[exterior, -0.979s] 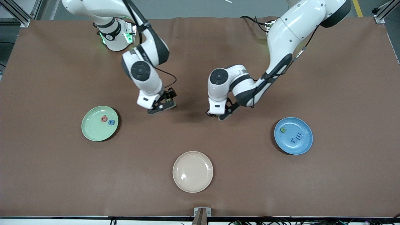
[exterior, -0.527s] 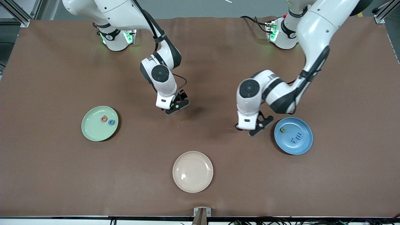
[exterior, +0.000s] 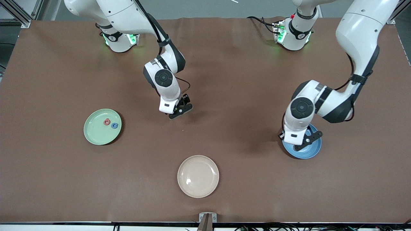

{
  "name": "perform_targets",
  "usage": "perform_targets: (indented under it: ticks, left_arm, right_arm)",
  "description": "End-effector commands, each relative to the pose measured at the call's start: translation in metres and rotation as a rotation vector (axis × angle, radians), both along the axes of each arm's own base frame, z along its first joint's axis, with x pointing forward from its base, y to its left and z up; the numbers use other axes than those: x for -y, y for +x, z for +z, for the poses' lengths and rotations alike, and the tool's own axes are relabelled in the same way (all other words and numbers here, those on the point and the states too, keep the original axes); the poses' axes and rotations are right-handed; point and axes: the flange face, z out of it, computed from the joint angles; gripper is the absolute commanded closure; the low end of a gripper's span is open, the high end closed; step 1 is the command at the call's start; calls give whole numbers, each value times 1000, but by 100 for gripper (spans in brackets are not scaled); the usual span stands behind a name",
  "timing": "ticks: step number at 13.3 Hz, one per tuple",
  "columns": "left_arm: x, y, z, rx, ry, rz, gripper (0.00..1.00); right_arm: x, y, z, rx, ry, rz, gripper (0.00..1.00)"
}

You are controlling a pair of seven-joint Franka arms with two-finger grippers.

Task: Sort upper and lower case letters into plates
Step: 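Drop the green letter onto the blue plate while the right gripper grasps N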

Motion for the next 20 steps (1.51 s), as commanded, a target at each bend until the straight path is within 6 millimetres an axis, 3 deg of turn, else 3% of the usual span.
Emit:
perform_targets:
  ticks: [1, 2, 3, 4, 5, 8, 11, 15, 17, 20]
  left_arm:
    - [-39, -8, -6, -38, 22, -22, 92]
    - [-47, -10, -12, -53, 21, -23, 84]
    - [-51, -12, -16, -64, 24, -21, 62]
    - [-53, -13, -18, -76, 31, -21, 36]
    - [-53, -13, -17, -73, 33, -23, 0]
    - [-52, -10, -8, -61, 34, -39, 1]
    - [-50, 0, 16, -15, 32, -36, 0]
    - [0, 11, 73, 24, -2, -66, 0]
    - [16, 15, 101, 33, -8, -104, 0]
    - [18, 21, 140, -22, 14, -241, 0]
  right_arm:
    - [4, -3, -3, -4, -7, 1, 22]
    - [5, -3, -3, -9, -10, 0, 23]
    - [6, -3, -4, -13, -13, -1, 25]
    - [8, -3, -4, -14, -14, -3, 29]
    - [9, -3, -5, -17, -16, -5, 32]
    - [10, -2, -5, -18, -16, -6, 41]
    - [10, -2, -5, -24, -19, -12, 64]
    - [9, 1, -1, -20, -10, -41, 93]
    - [9, 9, 19, -16, -2, -50, 93]
    - [52, 41, 87, -88, -39, -129, 93]
